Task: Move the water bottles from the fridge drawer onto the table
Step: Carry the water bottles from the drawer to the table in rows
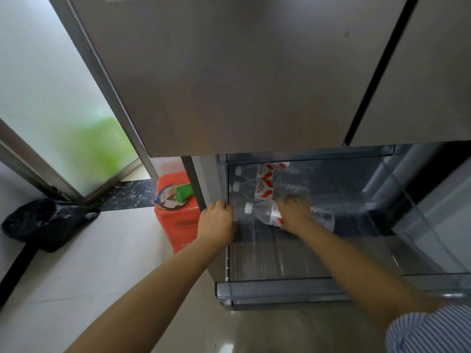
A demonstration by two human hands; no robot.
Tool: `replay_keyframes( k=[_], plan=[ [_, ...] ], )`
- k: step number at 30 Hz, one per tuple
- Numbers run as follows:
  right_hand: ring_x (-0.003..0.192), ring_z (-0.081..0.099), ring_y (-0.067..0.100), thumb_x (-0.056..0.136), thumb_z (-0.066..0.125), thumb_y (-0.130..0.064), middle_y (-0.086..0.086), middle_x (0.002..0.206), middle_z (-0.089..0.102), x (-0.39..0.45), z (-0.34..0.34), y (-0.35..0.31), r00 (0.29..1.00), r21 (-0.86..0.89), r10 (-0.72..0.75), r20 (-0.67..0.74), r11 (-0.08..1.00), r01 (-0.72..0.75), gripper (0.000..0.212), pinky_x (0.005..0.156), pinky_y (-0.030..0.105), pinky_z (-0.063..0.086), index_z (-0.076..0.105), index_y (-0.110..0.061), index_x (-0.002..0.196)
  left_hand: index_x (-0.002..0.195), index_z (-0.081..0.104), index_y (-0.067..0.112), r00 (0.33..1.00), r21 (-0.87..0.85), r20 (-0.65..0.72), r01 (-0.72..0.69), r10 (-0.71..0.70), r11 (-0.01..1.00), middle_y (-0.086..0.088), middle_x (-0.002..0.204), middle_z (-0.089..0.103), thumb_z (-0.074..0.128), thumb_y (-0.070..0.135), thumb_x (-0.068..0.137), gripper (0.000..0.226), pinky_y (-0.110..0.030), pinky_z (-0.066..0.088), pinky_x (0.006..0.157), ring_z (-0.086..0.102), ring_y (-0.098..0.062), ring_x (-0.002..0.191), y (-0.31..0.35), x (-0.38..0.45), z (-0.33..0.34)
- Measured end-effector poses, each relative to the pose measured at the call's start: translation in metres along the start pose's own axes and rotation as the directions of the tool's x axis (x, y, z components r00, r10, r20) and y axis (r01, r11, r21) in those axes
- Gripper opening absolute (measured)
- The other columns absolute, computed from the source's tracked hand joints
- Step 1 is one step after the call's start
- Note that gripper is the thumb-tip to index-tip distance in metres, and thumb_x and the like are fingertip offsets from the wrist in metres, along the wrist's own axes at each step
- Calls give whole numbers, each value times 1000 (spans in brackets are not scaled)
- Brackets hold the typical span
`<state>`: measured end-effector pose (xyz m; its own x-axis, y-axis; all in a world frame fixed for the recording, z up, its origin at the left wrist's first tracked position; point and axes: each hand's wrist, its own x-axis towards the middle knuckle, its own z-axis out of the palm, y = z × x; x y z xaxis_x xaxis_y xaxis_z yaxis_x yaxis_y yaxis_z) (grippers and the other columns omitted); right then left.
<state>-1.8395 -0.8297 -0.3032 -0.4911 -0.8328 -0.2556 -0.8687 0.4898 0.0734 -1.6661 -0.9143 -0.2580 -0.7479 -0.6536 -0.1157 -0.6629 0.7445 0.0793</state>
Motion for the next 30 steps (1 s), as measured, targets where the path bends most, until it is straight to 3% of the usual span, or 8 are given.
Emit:
replay_keyframes(
  k=[6, 12, 14, 17, 21, 23, 27, 30],
  plan=[
    [116, 53, 26, 70, 75, -19, 6, 130, 53, -13, -1, 14, 977, -147, 11, 212, 989, 21, 67, 96, 35, 45, 45, -18, 129, 122, 51, 2, 997, 101, 54, -68, 63, 993, -17, 128, 48, 51, 8, 85, 37, -38, 38, 97, 39, -33, 121, 18, 23, 4],
    [128, 45, 22, 66, 79, -31, 1, 139, 46, -25, 7, 61, 909, -252, 227, 350, 957, -142, 81, 105, 35, 41, 40, -19, 136, 129, 43, 0, 974, -58, 225, -20, 33, 998, -21, 131, 48, 51, 4, 88, 41, -40, 43, 101, 48, -33, 120, 44, 79, 23],
    [129, 42, 24, 67, 78, -29, 4, 142, 41, -27, 21, 70, 926, -170, 175, 334, 978, -123, 87, 106, 38, 39, 30, -19, 140, 135, 35, 0, 962, -102, 273, 10, 18, 995, -20, 138, 42, 48, 5, 90, 47, -39, 38, 107, 44, -33, 126, 46, 99, 34],
    [126, 45, 26, 67, 78, -30, 3, 144, 40, -30, 33, 78, 949, 77, 20, 313, 996, -47, 100, 101, 41, 41, 13, -29, 143, 144, 19, 1, 984, -92, 177, 11, 6, 996, -18, 153, 21, 45, 0, 89, 61, -41, 27, 113, 22, -31, 141, 45, 124, 46],
    [113, 57, 24, 66, 76, -33, 3, 132, 53, -25, 31, 84, 948, 70, -6, 318, 997, -17, 81, 89, 36, 47, 31, -24, 133, 145, 19, 10, 997, -53, 61, -40, 43, 998, -13, 151, 26, 54, 3, 85, 70, -43, 28, 112, 27, -30, 138, 44, 138, 54],
    [118, 53, 25, 65, 78, -26, 2, 135, 50, -27, 26, 85, 921, 82, 18, 389, 995, -54, 89, 93, 38, 45, 26, -24, 137, 144, 26, 21, 995, 22, 49, -87, 86, 996, -13, 146, 31, 61, 17, 83, 71, -46, 29, 110, 31, -33, 133, 45, 138, 56],
    [123, 48, 28, 65, 78, -16, 7, 135, 46, -37, 11, 88, 849, -88, 73, 524, 996, -32, 89, 98, 43, 43, 27, -20, 138, 142, 21, 25, 985, 40, 136, -109, 102, 993, -13, 145, 28, 66, 34, 79, 79, -47, 34, 105, 30, -34, 132, 46, 125, 70],
    [120, 49, 28, 71, 74, -27, 9, 133, 49, -42, 10, 70, 881, -110, -51, 470, 987, 115, 71, 99, 42, 41, 40, -15, 132, 143, 21, 16, 950, 142, 293, -157, 110, 977, -17, 142, 38, 49, 39, 91, 64, -43, 34, 104, 41, -34, 126, 36, 115, 75]
  ],
)
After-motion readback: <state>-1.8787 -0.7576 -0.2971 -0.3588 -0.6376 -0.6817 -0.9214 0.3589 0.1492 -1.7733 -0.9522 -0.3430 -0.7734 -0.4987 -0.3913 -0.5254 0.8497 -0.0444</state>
